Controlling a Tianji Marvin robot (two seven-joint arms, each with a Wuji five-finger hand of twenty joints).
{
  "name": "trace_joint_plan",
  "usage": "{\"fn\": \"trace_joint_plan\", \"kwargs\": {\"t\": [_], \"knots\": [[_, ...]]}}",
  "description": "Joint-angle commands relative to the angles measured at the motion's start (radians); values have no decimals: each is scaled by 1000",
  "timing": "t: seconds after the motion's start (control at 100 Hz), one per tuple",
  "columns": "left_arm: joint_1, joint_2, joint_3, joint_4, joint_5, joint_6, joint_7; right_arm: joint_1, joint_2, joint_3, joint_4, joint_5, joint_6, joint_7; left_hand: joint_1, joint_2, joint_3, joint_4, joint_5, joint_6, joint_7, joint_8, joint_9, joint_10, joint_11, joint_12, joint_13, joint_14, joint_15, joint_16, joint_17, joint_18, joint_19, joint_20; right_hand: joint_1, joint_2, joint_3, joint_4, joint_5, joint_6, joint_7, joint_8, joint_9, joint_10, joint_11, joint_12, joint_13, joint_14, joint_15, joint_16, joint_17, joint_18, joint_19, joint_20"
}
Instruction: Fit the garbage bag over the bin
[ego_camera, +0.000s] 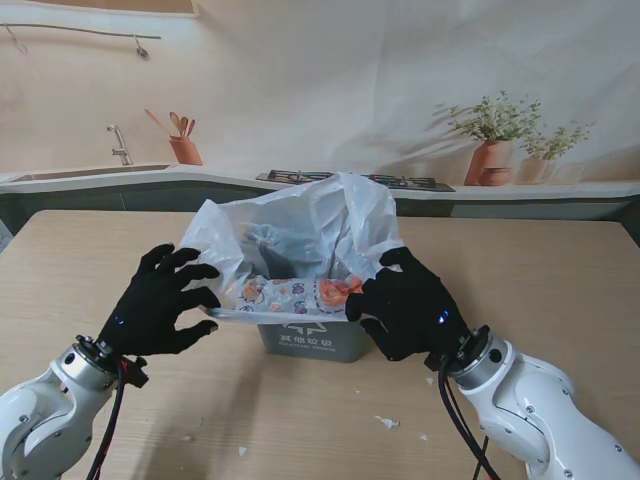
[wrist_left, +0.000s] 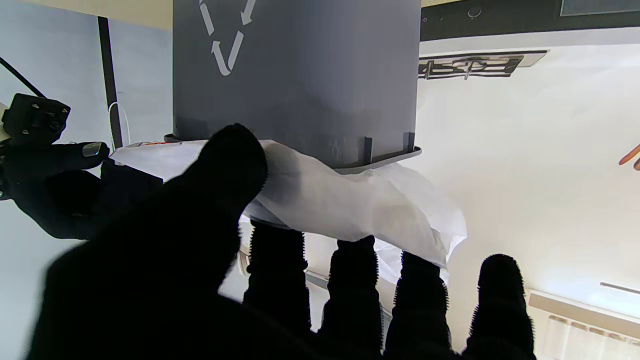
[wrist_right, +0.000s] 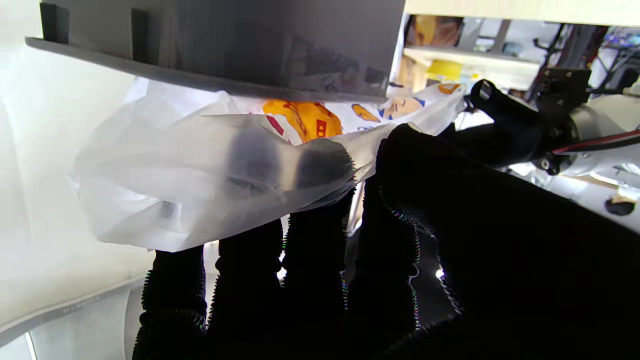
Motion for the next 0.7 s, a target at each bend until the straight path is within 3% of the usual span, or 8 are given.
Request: {"fn": "trace_joint_plan", "kwargs": {"t": [0.0,0.69], "knots": [[4,2,-3,15,-6,14,-25,-13,0,6,9,1,-2,12,13,24,16,-55,47,24,79,38,-45,88,-54,-29,-21,10,12,-1,-16,28,39,15,16,-28,68,-8,65,-28,88,47,46,33,59,26,22,23,24,10,-3,15,-7,10],[-48,6,36,70,-71,77,-115,-11,-5,30,75,56,-38,64,15,20,16,-53,49,19,76,38,-55,126,-69,-42,-18,35,15,8,-16,27,98,42,17,-32,73,-9,65,-31,81,47,42,27,51,17,13,19,13,5,-4,14,-12,8]]}}
